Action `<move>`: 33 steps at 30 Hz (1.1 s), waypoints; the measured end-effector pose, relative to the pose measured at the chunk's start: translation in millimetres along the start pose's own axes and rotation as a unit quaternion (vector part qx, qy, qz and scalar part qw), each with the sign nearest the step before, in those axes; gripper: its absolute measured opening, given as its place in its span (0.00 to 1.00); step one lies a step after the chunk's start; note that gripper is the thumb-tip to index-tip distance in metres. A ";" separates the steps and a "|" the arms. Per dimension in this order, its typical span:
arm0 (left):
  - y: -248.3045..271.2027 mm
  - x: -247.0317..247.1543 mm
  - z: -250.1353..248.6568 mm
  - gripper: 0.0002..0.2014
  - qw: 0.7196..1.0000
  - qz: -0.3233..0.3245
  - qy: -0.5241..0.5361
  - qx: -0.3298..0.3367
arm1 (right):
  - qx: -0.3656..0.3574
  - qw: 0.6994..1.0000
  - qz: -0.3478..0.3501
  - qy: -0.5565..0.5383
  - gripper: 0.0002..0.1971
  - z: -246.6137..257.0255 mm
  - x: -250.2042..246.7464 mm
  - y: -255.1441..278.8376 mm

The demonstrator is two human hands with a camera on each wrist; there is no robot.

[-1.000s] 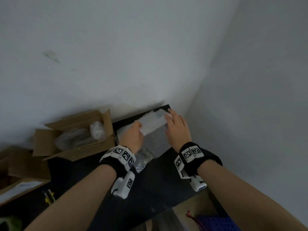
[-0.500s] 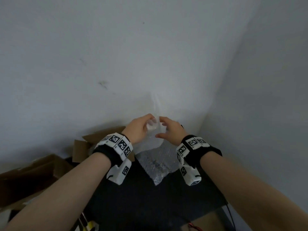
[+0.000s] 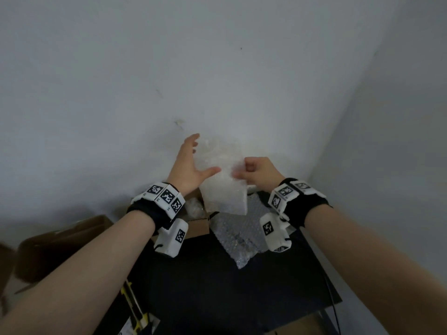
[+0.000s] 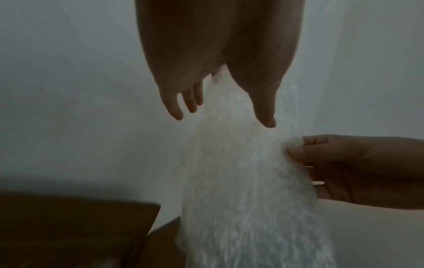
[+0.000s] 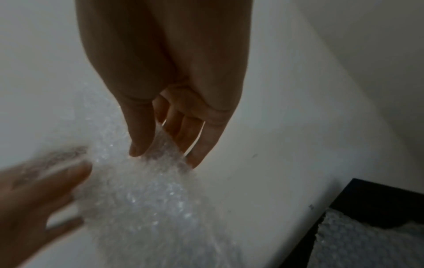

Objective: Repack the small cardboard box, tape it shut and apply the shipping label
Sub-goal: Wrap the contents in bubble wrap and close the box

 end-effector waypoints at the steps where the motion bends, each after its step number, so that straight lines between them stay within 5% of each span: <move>1: 3.7 -0.5 13.8 0.50 0.999 -0.003 0.016 -0.032 | 0.015 0.999 0.005 -0.037 0.10 0.7 2.2 2.0; 4: 21.3 5.1 49.1 0.50 0.985 0.050 0.071 -0.147 | 0.054 0.991 0.032 -0.117 0.08 -1.0 9.9 6.0; 7: 40.4 15.6 63.8 0.28 0.951 0.139 0.192 -0.198 | 0.087 0.987 0.049 -0.125 0.07 -6.6 19.2 10.1; 13: 51.7 -3.8 72.6 0.07 0.948 0.085 0.224 -0.209 | 0.137 0.978 0.084 -0.130 0.14 -22.8 43.1 17.2; 23: 73.5 -24.1 100.0 0.13 0.896 0.114 0.352 -0.244 | 0.155 0.961 0.089 -0.211 0.12 -46.1 80.6 7.9; 27: 79.6 -31.4 110.3 0.13 0.900 0.102 0.349 -0.241 | 0.156 0.961 0.078 -0.215 0.11 -48.3 88.7 1.8; 33: 80.2 -39.0 119.2 0.26 0.909 0.097 0.308 -0.264 | 0.173 0.960 0.085 -0.202 0.12 -41.5 96.8 -5.5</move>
Point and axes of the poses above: each hand's wrist, its own y-axis away from the middle knuckle, its own x-axis out of the palm, z = x × y, the point moved 8 cm from there along -y, towards the middle knuckle, and after that the axes turned 7 degrees about -y, right-handed, at the moved point
